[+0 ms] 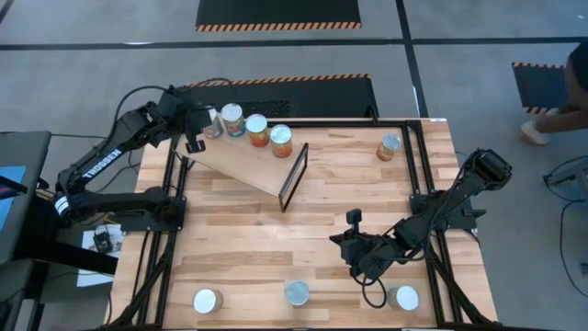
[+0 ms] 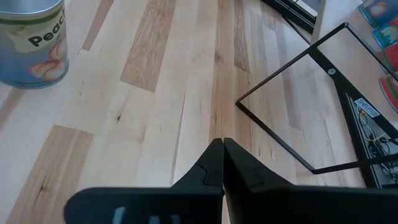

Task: Pick and place cans onto a shelf
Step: Put the top canned peaches on the shelf

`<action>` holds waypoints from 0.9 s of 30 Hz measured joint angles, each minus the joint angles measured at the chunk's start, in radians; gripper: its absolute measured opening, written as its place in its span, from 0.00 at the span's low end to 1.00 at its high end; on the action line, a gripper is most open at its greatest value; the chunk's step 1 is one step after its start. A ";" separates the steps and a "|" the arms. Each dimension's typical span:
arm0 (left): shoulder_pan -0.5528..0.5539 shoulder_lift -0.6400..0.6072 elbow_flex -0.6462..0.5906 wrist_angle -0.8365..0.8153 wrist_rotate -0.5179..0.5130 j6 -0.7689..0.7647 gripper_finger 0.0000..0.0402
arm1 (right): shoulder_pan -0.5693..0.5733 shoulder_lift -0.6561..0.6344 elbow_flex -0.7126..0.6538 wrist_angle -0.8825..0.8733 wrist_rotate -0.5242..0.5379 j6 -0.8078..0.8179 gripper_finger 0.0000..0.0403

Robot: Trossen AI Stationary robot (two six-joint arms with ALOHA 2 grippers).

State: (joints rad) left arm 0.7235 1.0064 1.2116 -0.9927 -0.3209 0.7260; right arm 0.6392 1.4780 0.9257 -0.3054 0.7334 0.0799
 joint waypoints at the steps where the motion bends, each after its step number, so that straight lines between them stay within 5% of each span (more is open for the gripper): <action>1: -0.006 0.000 0.016 -0.016 0.022 -0.018 0.16 | 0.000 0.000 0.000 0.000 0.000 0.000 0.05; 12: -0.030 0.001 -0.074 -0.219 0.261 -0.218 0.01 | 0.000 0.000 0.000 0.000 -0.002 0.000 0.04; 27: 0.094 -0.001 -0.268 0.108 0.121 -0.208 0.00 | 0.002 0.000 0.000 -0.012 -0.003 0.007 0.04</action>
State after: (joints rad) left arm 0.8175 1.0058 0.9432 -0.8847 -0.1999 0.5178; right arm 0.6415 1.4780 0.9257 -0.3176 0.7306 0.0868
